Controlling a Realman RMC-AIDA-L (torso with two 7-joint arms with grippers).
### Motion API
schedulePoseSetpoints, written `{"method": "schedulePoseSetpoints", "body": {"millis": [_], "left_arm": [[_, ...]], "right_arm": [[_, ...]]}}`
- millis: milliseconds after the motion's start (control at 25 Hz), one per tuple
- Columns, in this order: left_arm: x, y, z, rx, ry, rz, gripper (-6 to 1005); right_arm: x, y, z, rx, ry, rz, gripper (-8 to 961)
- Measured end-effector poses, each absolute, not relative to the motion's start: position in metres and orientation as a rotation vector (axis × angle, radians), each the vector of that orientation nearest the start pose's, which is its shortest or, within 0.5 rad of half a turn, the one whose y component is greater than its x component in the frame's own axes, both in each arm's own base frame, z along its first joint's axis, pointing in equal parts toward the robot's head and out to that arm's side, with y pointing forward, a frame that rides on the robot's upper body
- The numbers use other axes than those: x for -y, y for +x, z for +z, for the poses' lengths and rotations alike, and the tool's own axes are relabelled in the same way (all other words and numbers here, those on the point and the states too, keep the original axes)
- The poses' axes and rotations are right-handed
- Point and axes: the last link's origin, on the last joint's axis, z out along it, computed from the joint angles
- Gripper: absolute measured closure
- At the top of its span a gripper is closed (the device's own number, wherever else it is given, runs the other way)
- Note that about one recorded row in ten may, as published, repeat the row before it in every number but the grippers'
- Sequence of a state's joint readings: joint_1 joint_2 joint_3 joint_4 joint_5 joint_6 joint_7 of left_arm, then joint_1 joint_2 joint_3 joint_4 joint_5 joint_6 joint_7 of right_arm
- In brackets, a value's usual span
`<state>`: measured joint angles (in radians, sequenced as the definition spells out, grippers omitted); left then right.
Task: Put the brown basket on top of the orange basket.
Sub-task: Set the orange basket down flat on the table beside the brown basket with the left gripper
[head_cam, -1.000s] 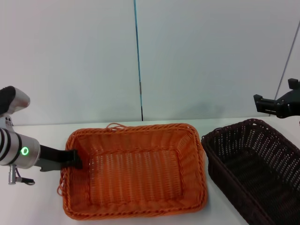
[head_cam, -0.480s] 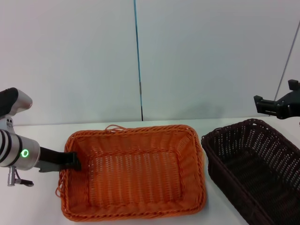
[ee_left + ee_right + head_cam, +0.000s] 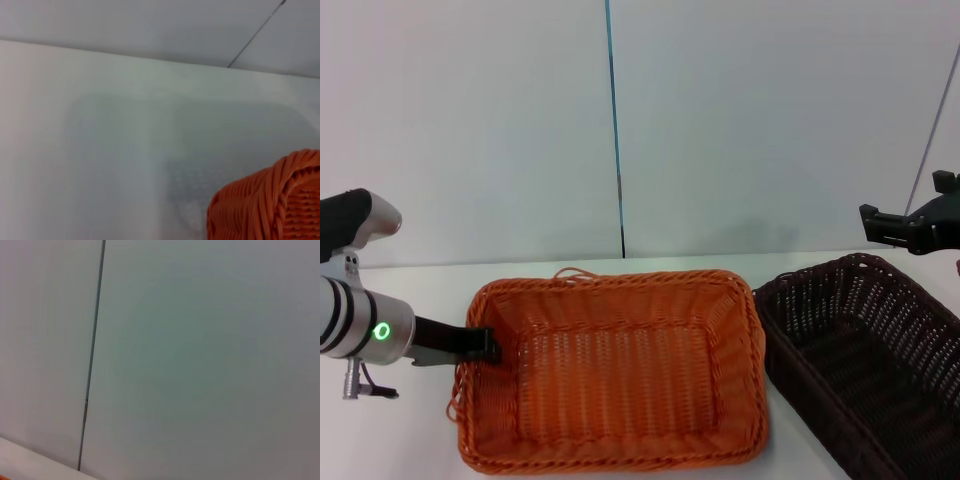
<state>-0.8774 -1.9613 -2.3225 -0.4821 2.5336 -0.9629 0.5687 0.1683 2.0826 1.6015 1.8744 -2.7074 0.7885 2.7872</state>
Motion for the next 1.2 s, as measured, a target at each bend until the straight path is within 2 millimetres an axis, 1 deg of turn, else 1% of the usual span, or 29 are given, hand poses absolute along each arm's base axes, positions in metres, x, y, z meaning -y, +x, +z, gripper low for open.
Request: {"method": "schedulePoseSetpoints", "body": {"millis": [120,280,520,1200], "left_arm": [[-0.445,-0.264,0.013,1.567,-2.037,-0.073,886],[-0.445,-0.268,0.017,1.615,-1.991,-0.087,887],[-0.444,-0.272,0.020,1.614,-1.976,-0.090,884],[-0.438,-0.275,0.016,1.609,-2.012,-0.064,873]], "right_arm": [[-0.355,0.145,0.088,-2.751,0.802,1.757,35],[-0.355,0.143,0.086,-2.760,0.797,1.747,35],[-0.354,0.141,0.084,-2.771,0.792,1.741,35],[-0.352,0.141,0.080,-2.778,0.811,1.724,36]]}}
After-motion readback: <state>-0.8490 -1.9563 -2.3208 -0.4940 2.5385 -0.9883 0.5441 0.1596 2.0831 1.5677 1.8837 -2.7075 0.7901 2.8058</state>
